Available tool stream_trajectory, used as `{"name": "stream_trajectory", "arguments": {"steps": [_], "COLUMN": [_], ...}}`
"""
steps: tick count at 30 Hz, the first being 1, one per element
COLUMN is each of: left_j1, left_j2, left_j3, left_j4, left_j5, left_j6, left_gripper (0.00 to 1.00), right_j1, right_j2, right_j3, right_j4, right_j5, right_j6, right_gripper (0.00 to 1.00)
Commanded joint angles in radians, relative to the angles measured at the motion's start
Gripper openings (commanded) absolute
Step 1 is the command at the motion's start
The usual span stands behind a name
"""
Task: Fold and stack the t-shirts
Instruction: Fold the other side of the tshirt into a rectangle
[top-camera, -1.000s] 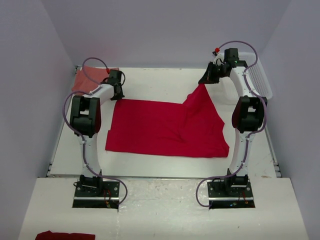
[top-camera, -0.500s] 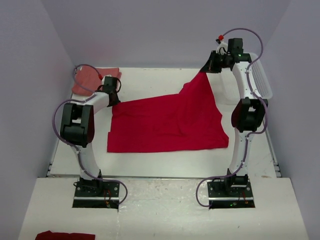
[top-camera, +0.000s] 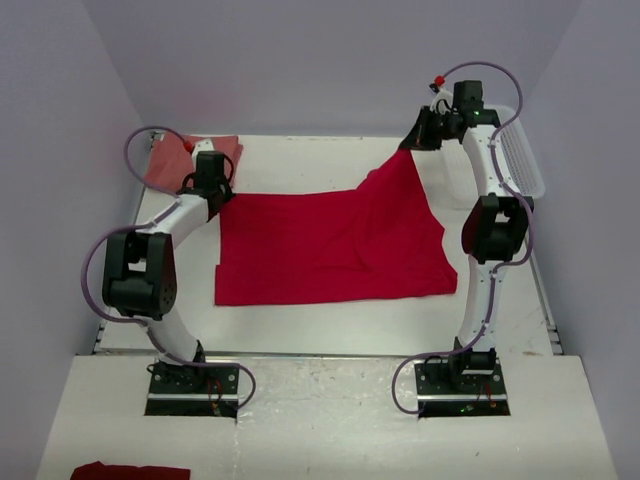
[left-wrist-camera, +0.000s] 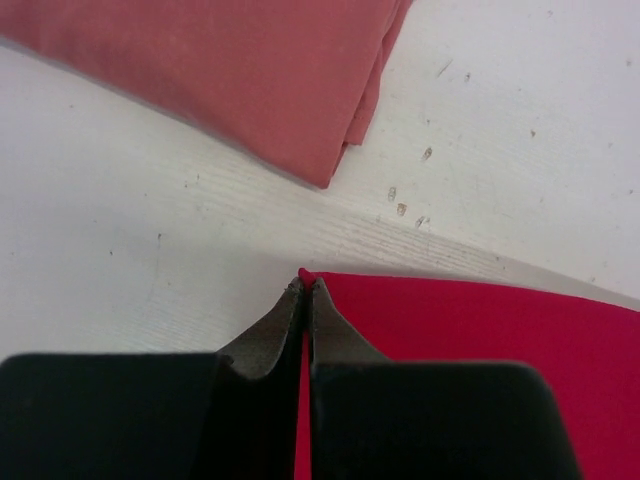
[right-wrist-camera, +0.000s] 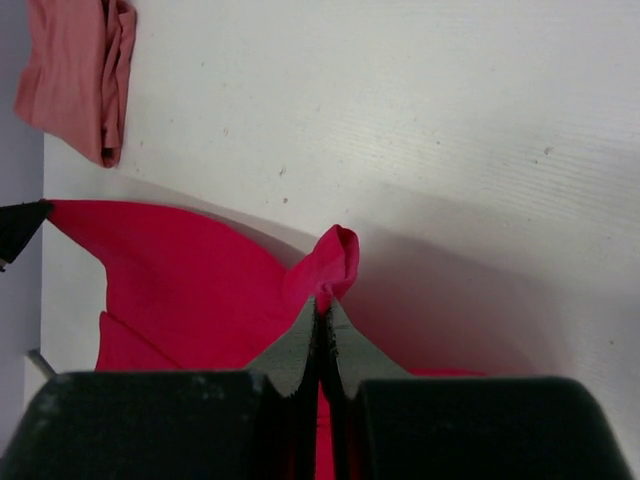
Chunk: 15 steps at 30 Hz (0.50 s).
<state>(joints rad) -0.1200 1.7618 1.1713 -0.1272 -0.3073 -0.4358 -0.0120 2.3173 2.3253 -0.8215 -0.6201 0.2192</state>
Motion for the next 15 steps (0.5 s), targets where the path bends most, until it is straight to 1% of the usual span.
{"name": "stream_trajectory", "arguments": {"steps": [1,6,8,10,15], "left_j1": [0.006,-0.006,-0.013,-0.017,-0.029], "left_j2": [-0.087,-0.127,-0.140,-0.140,-0.153], "left_j3": [-0.035,-0.058,-0.070,-0.068,-0.085], "left_j4": [0.089,0.087,0.084,0.075,0.064], "left_j5": [-0.015,-0.027,-0.027,-0.016,0.010], "left_j6": [-0.024,-0.044,-0.057,-0.066,-0.089], "left_gripper": [0.00,0.00,0.00,0.00,0.00], "right_j1": [0.004,0.003,0.032,0.033,0.035], "right_j2": [-0.032,-0.102,-0.131,-0.157,-0.278], "right_j3": [-0.020,-0.118,-0.148,-0.179,-0.317], "right_j4": [0.007,0.058,0.059,0.065,0.102], "right_j5": [-0.015,0.002,0.008,0.031,0.075], "right_j6": [-0.009,0.003,0.002,0.008,0.016], "right_gripper": [0.00,0.00,0.00,0.00,0.00]}}
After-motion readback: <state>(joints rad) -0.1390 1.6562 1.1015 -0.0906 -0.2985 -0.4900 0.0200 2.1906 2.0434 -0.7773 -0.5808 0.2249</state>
